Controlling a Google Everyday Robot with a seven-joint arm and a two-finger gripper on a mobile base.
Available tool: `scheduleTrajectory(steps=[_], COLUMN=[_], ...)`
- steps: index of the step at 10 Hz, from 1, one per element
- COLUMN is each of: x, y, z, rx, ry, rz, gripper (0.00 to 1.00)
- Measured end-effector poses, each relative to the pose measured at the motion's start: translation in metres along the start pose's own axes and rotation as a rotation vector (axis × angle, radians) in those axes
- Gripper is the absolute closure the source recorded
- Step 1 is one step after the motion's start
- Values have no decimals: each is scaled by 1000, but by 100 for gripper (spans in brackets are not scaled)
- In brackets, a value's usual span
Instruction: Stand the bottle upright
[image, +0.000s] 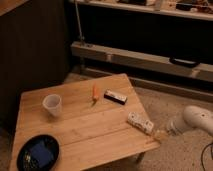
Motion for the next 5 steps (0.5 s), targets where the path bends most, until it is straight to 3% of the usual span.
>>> scheduleTrajectory(steps=[5], x=[1], y=[1], z=[3], rx=[11], ry=[-15], rz=[-7], gripper=[50])
